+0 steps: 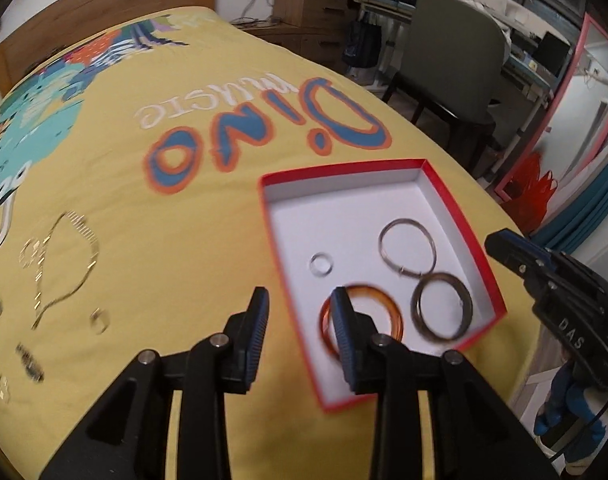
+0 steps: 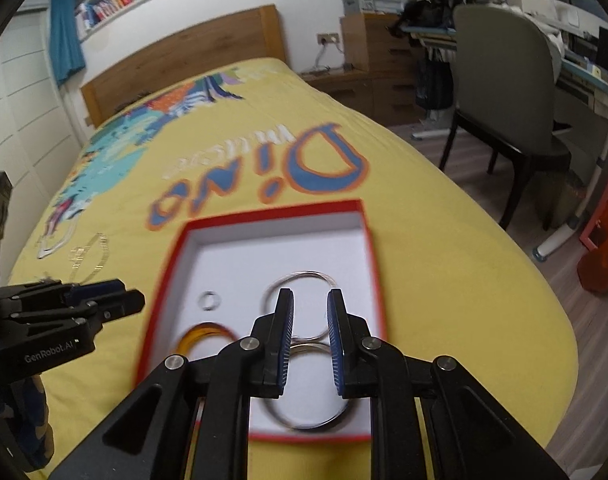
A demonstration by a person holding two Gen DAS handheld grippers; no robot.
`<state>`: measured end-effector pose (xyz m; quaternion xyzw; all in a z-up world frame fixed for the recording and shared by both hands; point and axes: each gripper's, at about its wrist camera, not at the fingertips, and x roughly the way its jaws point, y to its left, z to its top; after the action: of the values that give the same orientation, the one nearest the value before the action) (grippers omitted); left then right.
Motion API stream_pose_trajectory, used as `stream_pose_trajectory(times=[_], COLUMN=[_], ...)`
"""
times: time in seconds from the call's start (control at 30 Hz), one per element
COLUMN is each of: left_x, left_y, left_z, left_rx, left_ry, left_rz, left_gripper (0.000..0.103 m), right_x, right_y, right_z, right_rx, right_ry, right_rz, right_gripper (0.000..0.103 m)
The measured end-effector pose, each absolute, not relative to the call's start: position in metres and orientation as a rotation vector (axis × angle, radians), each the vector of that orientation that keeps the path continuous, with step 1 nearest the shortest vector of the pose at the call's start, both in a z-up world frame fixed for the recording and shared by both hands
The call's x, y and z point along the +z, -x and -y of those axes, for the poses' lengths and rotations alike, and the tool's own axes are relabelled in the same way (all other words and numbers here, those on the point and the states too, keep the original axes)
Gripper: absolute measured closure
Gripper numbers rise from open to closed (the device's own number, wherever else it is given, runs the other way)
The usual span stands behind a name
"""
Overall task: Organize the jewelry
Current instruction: 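Carry the ring and gold bangle into the red box and release both, then move both open tools back toward the remaining jewelry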
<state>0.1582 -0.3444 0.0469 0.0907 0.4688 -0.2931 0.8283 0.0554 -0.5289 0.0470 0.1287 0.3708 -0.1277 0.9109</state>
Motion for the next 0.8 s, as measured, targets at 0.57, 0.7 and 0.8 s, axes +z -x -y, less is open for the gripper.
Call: stream_pose_trajectory(times=[0.57,0.7,0.8], left_x=[0.055,0.044,0.035], left_y=[-0.094,-0.087,-0.086], left_z=[0.159,0.115,0.085], left_rx=[-0.400,-0.331,-0.284], left_ry=[-0.172,-0.147,-0.106], left_rz=[-0.969,-0.988,-1.012], left_gripper=[0.072,0.072,0.067], right_x=[0.064,0.059,0.054], right_y=[-0.022,-0.020,-0.023], right_z=[0.388,0.360,0.343], right_rx=[-0.035,0.006,0.036], right_ry=[-0.301,-0.294,-0.282], right_rz=[-0.746,-0.764,-0.780], right_gripper=[0.082,0.081,0.081])
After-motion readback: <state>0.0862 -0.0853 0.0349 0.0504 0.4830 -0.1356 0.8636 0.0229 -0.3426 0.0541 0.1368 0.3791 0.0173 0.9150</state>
